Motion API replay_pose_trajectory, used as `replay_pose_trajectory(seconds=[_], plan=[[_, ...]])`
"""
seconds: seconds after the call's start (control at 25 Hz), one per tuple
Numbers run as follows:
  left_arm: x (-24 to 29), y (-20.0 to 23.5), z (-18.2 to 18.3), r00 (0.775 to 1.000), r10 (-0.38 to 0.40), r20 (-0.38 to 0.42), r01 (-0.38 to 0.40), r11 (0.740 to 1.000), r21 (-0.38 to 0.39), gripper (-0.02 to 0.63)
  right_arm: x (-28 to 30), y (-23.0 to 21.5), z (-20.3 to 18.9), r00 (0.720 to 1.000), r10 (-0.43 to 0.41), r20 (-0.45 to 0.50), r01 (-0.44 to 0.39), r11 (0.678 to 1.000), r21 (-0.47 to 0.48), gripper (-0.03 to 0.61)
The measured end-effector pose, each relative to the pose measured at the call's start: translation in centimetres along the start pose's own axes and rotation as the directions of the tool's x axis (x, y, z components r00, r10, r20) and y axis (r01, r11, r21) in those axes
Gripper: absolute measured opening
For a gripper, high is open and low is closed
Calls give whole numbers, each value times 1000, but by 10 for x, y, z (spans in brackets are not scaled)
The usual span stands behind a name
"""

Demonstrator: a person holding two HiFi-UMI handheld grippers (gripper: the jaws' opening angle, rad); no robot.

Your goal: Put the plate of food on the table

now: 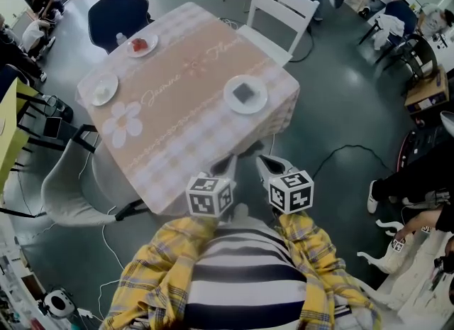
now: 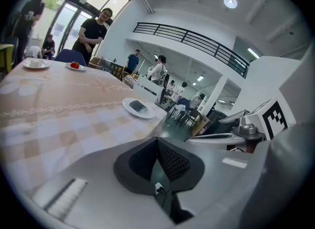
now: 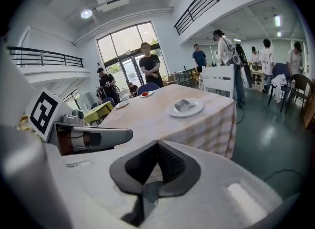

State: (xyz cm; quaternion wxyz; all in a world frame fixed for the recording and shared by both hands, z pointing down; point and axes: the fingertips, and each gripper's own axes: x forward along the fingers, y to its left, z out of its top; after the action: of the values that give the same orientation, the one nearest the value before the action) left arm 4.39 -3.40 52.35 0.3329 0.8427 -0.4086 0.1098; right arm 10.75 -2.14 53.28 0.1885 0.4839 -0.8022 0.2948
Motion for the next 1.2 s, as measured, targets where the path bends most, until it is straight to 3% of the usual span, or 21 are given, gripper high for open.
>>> replay_pose_trajectory(seconds=[0.8, 1.2], plan=[[-20, -13, -19, 998, 35, 52, -33, 999, -36, -3, -25, 12, -19, 999, 21, 35, -19, 999, -33, -2], [-21, -9, -12, 1000, -24, 19, 24, 1000, 2, -2, -18, 13, -10, 998, -38, 54, 37, 999, 15, -2]])
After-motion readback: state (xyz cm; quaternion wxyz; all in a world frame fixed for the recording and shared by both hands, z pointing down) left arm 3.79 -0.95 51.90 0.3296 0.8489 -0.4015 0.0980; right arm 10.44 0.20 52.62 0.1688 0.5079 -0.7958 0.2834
